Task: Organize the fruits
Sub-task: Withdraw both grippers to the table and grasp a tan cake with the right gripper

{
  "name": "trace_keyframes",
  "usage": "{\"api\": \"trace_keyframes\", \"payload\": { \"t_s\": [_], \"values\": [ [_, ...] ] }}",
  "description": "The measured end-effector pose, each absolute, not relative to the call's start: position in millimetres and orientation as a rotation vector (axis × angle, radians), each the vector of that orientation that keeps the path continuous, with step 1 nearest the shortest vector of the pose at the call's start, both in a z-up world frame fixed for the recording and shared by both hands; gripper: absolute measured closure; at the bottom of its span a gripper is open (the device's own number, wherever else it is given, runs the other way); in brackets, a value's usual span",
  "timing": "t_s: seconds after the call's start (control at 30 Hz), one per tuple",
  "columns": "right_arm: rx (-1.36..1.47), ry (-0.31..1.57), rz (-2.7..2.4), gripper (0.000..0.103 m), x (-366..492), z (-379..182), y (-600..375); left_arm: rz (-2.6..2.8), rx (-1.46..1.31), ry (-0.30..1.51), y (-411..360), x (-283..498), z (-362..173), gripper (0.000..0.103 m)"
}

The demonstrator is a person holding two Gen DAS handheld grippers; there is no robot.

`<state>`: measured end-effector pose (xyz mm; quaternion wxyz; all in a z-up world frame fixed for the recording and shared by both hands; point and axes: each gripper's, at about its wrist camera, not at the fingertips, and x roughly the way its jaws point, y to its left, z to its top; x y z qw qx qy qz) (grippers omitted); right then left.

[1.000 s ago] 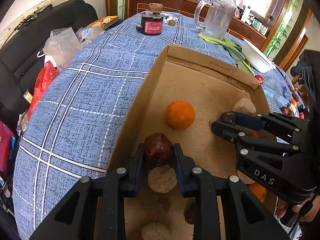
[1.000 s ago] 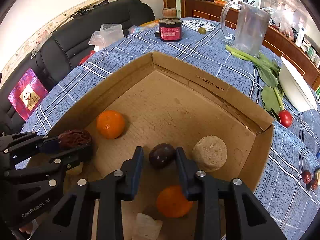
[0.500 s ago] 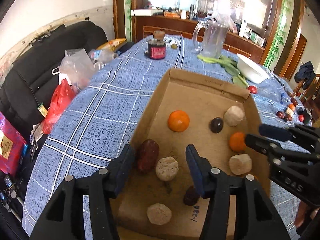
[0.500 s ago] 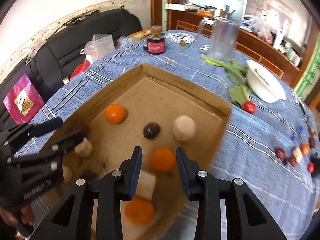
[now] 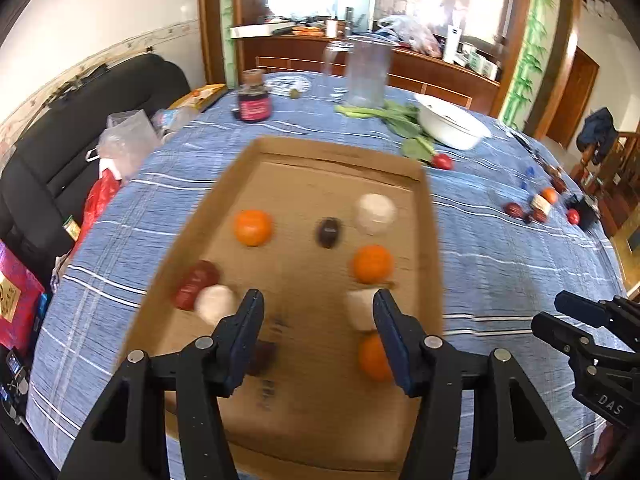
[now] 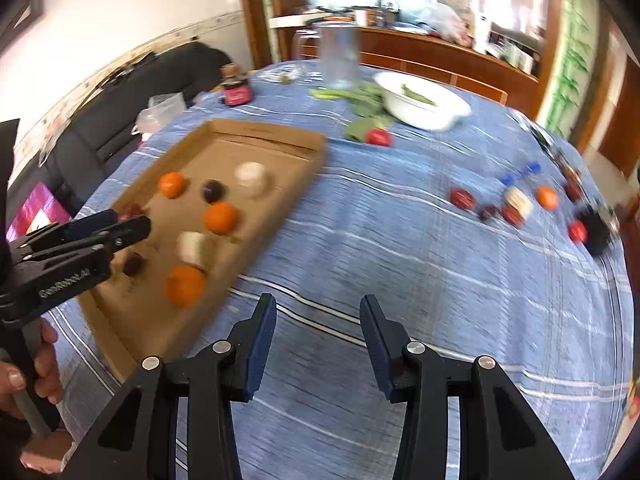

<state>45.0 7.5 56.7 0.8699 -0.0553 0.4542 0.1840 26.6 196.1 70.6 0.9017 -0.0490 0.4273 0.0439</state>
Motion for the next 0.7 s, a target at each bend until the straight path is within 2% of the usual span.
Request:
{"api": "trace_keyframes", "payload": {
  "t_s": [0.07, 0.43, 0.7],
  "values": [
    [-0.095, 0.959, 0.365, 0.056, 45.9, 52.9, -15.3, 0.074, -0.088, 0.887, 174.1, 28.5, 71.2, 0.042],
    [0.05, 0.972, 0.223, 0.056, 97.2, 33.8, -142.9, -0.004, -0.017, 0.981, 78.6, 68.8, 58.3, 0.041],
    [0.069, 0.94, 0.217, 0.057, 176.2, 31.7, -174.8, -0.028, 0.037, 1.033, 50.6, 104.0, 50.6, 0.041]
  ]
}}
